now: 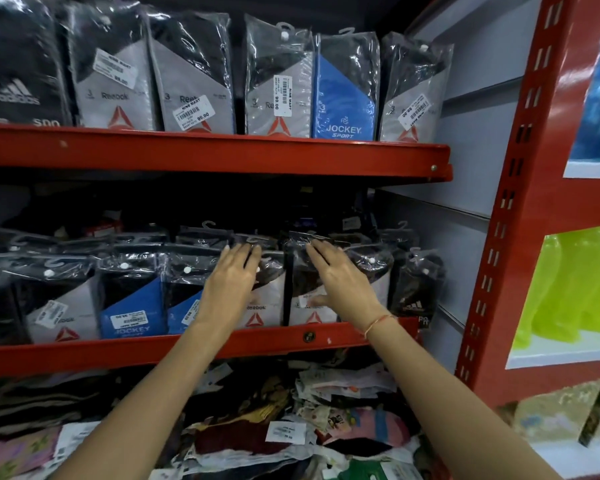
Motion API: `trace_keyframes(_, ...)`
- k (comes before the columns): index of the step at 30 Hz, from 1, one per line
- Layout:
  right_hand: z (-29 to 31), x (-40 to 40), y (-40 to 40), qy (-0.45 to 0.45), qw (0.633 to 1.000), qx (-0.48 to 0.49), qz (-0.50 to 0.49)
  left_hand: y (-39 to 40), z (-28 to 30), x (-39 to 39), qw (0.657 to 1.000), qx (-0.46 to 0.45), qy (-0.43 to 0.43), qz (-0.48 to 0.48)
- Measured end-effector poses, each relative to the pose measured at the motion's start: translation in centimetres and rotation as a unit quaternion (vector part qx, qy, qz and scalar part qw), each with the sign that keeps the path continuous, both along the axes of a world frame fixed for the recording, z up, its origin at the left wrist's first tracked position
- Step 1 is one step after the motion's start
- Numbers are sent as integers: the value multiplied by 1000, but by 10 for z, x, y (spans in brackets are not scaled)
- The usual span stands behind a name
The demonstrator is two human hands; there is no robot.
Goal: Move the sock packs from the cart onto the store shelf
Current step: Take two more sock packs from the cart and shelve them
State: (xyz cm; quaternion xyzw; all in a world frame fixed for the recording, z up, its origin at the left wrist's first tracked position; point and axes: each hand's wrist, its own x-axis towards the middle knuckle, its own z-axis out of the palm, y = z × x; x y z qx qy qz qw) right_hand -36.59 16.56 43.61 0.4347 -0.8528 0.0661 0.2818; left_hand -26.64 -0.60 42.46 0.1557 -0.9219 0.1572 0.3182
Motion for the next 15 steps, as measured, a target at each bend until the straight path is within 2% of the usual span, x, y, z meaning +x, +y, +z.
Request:
trace_keyframes(4, -25, 2, -4, 39, 997, -61, -19, 6, -15, -1, 1000, 15, 23, -1)
trace_keyframes(8, -15, 5, -11, 63, 997, -35, -21, -3, -9, 6, 999, 0, 11, -37)
trace_keyframes(11, -8, 22, -35, 69, 997, -5, 42, -29, 6, 34, 998, 5, 22, -60)
trace_keyframes(15, -5, 46, -78, 34, 994, 3, 104, -83, 15, 74, 999, 23, -35, 2)
